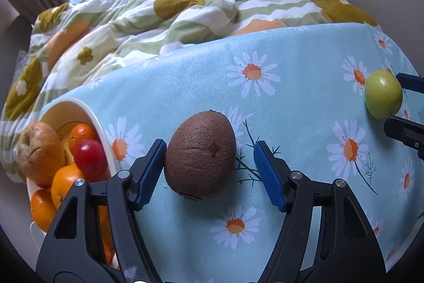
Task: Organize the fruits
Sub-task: 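Grasp the brown kiwi with the left gripper while the right gripper grasps the large green apple, then carry the kiwi onto the plate and open the left gripper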
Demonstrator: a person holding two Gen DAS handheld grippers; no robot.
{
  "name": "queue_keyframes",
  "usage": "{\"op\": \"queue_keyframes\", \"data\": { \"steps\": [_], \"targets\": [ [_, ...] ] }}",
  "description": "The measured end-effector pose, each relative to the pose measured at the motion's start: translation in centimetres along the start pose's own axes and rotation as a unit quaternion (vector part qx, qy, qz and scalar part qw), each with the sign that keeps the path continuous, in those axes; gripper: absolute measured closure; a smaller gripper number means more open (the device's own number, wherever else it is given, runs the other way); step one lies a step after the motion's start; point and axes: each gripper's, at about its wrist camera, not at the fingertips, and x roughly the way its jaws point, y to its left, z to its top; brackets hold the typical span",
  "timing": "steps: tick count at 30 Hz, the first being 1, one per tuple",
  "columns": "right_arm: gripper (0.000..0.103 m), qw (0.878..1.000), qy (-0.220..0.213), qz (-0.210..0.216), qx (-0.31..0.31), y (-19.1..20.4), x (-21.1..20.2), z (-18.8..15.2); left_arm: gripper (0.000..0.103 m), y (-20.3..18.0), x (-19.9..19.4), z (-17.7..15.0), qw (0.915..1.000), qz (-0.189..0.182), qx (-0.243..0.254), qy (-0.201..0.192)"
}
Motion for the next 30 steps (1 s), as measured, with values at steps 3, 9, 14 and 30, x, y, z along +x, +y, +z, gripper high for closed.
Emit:
{"op": "queue_keyframes", "data": {
  "steps": [3, 9, 14, 30],
  "targets": [
    [0.001, 1.000, 0.001, 0.001, 0.004, 0.2, 0.3, 0.0, 0.036, 0.3, 0.0, -0.1, 1.0000, -0.003, -0.004, 0.003],
    [0.002, 1.000, -0.002, 0.001, 0.010, 0.1, 0.7, -0.1, 0.047, 1.3, 0.0, -0.1, 0.9998, -0.016, -0.012, 0.003],
    [0.011, 1.000, -0.001, -0.003, 0.008, 0.2, 0.9, 0.2, 0.049, 1.2, -0.2, -0.3, 0.9996, -0.016, -0.022, 0.001],
    [0.051, 0.999, 0.011, -0.031, -0.017, 0.3, 2.1, 0.3, 0.051, 1.2, -1.2, -2.1, 0.9980, -0.029, -0.056, -0.008]
  ]
}}
